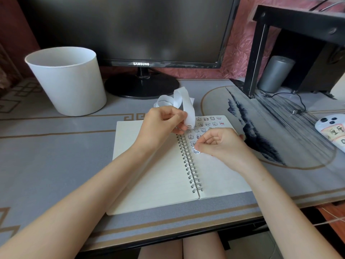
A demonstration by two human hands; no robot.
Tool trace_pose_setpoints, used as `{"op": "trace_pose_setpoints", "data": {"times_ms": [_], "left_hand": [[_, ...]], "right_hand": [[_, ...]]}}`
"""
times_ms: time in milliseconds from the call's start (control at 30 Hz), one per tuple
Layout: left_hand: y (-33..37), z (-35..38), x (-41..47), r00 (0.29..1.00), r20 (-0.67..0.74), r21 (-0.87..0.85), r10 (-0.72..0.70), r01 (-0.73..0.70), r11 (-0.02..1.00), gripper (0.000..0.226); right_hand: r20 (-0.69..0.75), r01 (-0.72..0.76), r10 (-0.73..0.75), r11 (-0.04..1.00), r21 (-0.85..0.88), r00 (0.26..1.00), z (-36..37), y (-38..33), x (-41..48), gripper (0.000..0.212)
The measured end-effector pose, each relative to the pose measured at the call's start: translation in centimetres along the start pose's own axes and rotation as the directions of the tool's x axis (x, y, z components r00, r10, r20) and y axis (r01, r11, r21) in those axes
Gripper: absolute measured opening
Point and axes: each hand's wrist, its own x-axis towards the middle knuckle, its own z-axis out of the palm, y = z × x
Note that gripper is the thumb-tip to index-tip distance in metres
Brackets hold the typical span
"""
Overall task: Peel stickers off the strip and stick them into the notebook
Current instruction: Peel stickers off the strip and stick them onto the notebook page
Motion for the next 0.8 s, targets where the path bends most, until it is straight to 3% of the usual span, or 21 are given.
{"op": "trace_pose_setpoints", "data": {"times_ms": [367,500,800], "left_hand": [[0.03,-0.01,-0.06,1.0,0.002,0.006,0.007,-0.007,1.0,0.018],[-0.01,-0.04,-0.07,1.0,0.002,0.01,0.007,-0.007,1.0,0.018],[0.07,0.01,-0.11,1.0,-0.002,0.016,0.01,-0.01,1.0,0.019]], "right_hand": [[0.004,0.014,-0.014,1.0,-0.01,1.0,0.07,0.06,-0.18,0.012],[-0.003,-0.007,0.007,1.0,0.02,1.0,-0.08,0.26,0.03,0.023],[-0.009,-0.008,0.008,0.999,0.043,1.0,-0.35,0.14,0.4,0.013]]}}
